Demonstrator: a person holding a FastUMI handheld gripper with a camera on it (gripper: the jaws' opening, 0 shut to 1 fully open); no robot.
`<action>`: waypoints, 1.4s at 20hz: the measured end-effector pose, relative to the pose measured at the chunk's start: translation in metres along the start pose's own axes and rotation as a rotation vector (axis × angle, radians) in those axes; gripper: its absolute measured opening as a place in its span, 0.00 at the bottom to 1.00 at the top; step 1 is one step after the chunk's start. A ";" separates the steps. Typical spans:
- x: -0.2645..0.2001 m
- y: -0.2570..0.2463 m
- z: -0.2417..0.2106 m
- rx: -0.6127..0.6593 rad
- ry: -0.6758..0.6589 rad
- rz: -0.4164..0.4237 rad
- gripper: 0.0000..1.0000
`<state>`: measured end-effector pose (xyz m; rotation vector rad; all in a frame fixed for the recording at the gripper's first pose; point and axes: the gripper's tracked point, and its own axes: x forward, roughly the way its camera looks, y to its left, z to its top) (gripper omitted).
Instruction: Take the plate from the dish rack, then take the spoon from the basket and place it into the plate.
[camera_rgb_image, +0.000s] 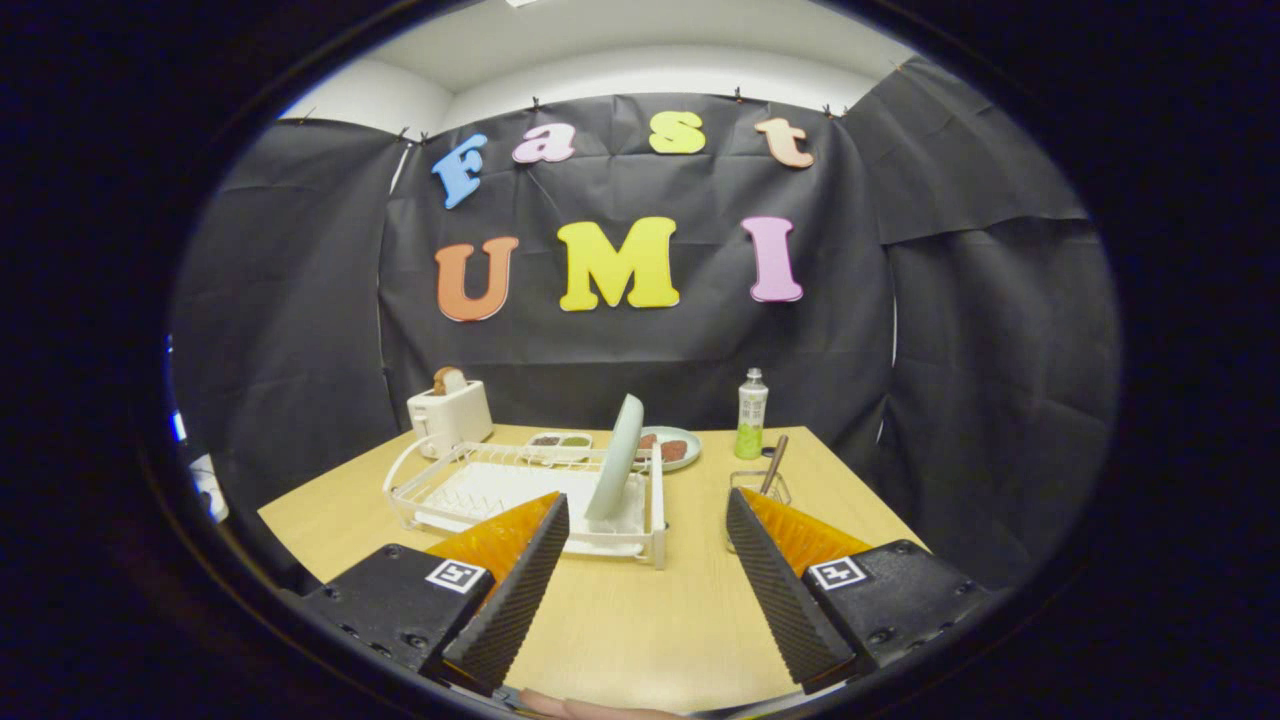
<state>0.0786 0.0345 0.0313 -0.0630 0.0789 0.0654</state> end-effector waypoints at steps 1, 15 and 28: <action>0.013 0.001 0.009 0.005 0.013 -0.001 1.00; 0.234 0.035 0.060 0.116 0.559 0.105 1.00; 0.257 0.037 0.048 0.086 0.863 -0.124 0.34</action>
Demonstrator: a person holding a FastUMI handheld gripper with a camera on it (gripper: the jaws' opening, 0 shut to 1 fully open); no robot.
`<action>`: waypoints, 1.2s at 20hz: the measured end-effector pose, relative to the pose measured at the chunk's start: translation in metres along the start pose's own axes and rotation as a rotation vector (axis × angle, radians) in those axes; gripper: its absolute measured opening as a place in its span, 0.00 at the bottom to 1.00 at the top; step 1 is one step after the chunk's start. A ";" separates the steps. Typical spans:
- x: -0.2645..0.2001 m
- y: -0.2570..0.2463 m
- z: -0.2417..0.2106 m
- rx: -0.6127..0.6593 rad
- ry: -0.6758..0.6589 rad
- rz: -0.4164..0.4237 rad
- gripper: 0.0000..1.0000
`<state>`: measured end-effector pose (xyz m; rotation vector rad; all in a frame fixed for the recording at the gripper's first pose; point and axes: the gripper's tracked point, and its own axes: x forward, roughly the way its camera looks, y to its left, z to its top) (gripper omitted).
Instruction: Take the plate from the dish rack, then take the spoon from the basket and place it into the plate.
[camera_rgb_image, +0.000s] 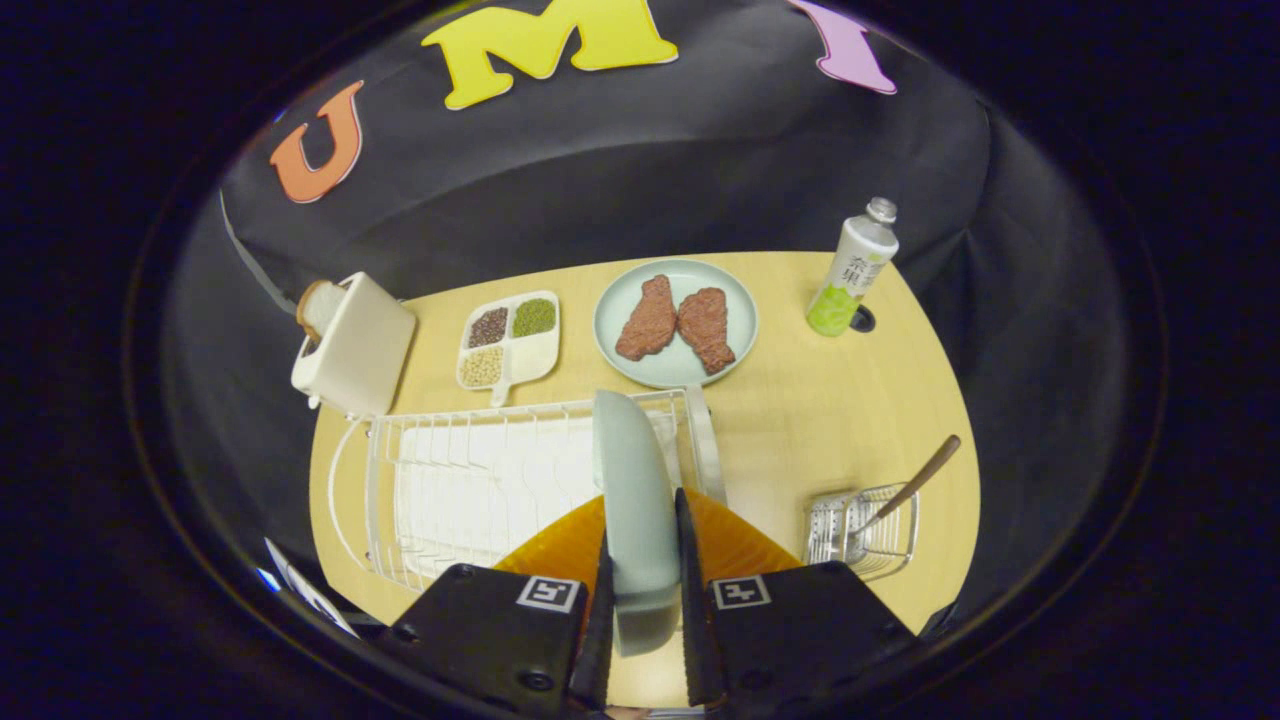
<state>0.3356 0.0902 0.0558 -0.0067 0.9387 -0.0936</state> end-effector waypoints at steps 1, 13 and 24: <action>-0.006 0.002 -0.001 0.005 -0.013 -0.037 0.33; -0.032 -0.014 -0.044 0.084 -0.025 -0.136 0.29; -0.039 -0.018 -0.047 0.086 -0.220 -0.276 0.29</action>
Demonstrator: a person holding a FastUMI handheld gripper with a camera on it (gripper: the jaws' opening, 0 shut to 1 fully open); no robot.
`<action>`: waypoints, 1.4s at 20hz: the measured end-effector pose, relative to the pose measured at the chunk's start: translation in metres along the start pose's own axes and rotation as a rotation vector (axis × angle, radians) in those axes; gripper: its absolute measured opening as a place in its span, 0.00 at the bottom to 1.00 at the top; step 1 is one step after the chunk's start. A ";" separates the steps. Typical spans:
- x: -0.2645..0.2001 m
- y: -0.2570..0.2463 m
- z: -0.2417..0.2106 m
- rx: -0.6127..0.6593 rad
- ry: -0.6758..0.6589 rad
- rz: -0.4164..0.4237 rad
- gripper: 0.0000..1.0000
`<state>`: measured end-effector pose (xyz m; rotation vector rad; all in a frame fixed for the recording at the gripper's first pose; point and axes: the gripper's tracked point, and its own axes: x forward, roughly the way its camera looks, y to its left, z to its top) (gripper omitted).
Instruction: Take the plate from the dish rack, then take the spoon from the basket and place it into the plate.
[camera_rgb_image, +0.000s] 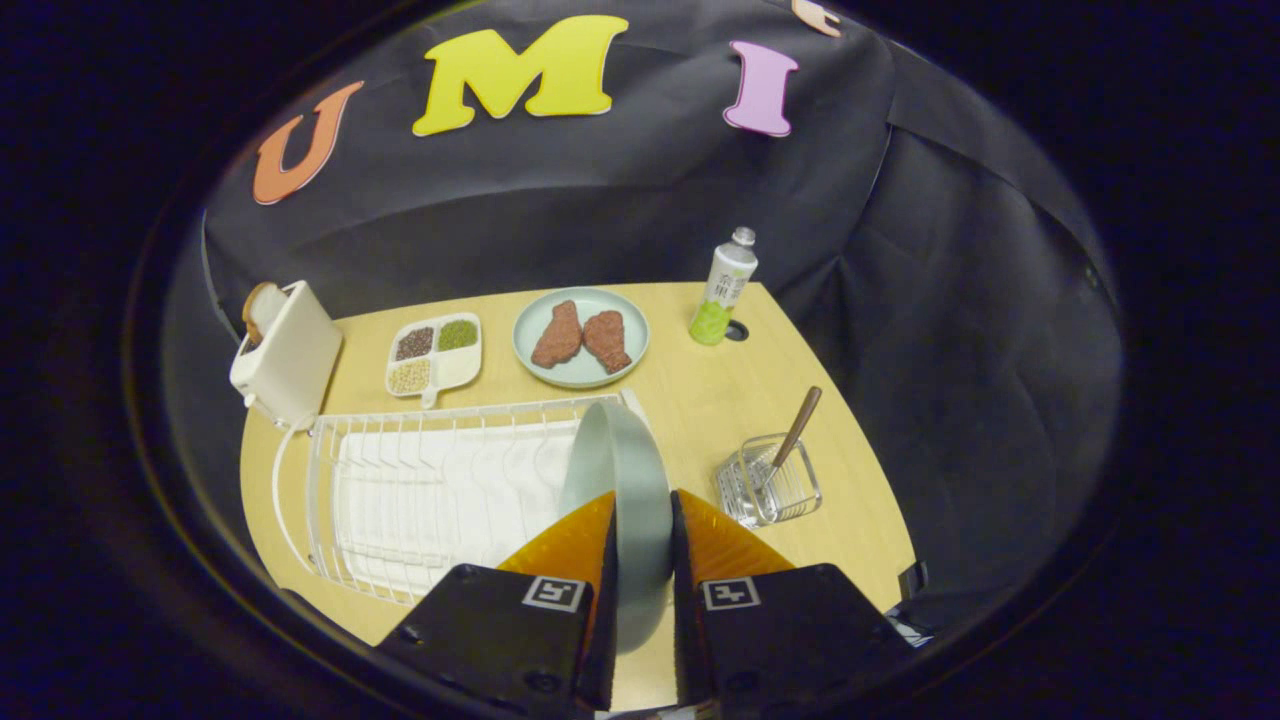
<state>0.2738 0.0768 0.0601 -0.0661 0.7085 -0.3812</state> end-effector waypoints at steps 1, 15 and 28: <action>0.001 -0.001 0.004 -0.001 -0.031 -0.015 0.29; 0.027 0.003 0.037 -0.010 -0.279 -0.097 0.24; 0.012 0.044 0.045 -0.261 -0.446 -0.391 0.24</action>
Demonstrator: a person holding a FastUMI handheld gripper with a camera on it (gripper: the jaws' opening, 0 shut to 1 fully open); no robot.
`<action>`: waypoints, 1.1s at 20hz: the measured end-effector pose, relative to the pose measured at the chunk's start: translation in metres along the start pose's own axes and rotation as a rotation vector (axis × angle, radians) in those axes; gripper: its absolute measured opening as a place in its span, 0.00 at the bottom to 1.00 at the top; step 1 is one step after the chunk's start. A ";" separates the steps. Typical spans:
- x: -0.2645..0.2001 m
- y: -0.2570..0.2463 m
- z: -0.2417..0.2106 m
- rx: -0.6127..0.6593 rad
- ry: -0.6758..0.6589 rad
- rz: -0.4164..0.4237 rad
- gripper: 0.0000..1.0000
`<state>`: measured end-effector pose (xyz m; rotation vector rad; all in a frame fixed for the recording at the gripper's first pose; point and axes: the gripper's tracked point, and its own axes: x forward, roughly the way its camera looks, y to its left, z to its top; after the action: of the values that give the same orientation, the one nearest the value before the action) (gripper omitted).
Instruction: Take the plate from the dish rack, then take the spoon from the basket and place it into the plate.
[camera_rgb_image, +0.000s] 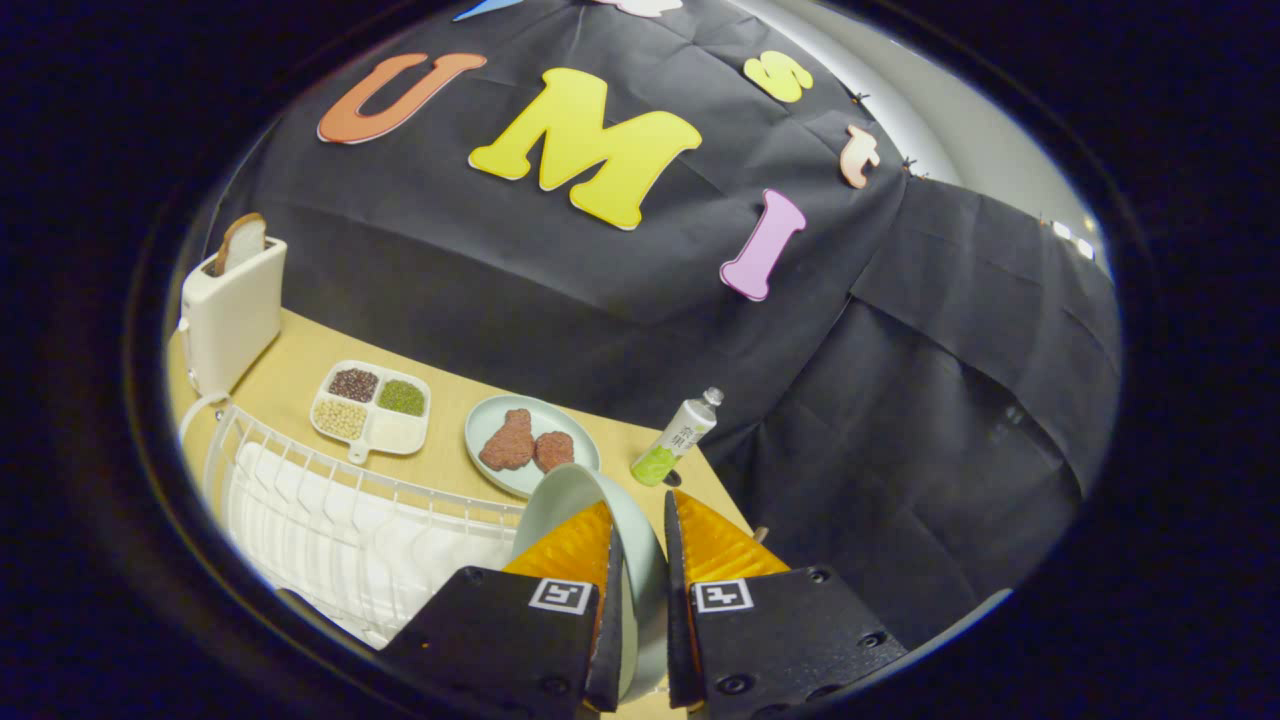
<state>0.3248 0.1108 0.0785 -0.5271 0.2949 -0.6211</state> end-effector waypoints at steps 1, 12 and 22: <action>-0.003 0.002 0.003 -0.028 -0.019 -0.015 0.23; -0.037 -0.046 -0.028 -0.060 -0.005 -0.055 0.15; -0.111 -0.103 -0.123 0.304 0.029 0.300 0.15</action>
<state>0.1391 0.0623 0.0453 -0.1763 0.2938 -0.3718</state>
